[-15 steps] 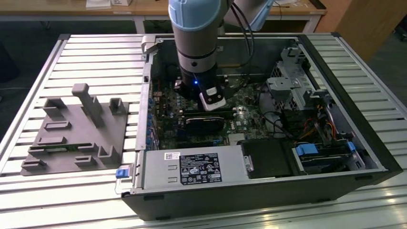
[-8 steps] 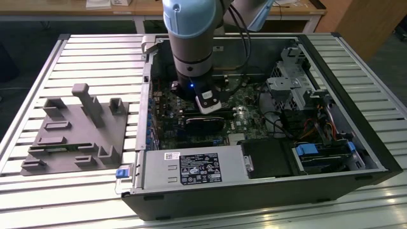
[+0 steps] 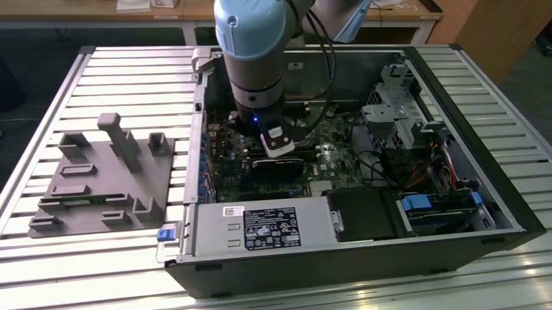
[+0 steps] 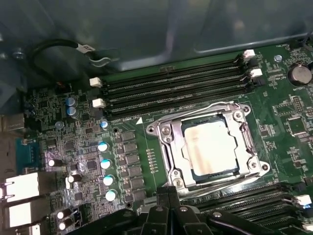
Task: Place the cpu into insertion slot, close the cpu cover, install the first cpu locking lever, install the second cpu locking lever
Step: 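Install the second cpu locking lever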
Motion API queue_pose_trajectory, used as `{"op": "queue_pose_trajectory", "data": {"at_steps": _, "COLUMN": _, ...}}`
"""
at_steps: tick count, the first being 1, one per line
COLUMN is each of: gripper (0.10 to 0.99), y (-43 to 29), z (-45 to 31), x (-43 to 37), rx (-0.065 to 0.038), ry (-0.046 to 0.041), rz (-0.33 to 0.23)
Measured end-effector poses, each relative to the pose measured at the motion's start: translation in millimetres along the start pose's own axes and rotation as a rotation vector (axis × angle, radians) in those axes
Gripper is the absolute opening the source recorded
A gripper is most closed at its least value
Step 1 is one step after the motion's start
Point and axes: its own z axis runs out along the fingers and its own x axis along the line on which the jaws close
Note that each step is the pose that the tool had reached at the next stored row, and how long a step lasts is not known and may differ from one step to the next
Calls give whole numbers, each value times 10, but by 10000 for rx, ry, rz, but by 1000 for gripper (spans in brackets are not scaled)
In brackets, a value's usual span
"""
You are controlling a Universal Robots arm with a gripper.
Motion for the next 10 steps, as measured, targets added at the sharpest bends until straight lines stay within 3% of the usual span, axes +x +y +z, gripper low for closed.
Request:
{"op": "queue_pose_trajectory", "data": {"at_steps": 4, "gripper": 106, "y": -4, "z": 21, "x": 0, "rx": -46, "ry": 7, "rz": 4}}
{"op": "queue_pose_trajectory", "data": {"at_steps": 10, "gripper": 106, "y": -17, "z": 63, "x": 3, "rx": -36, "ry": 10, "rz": 5}}
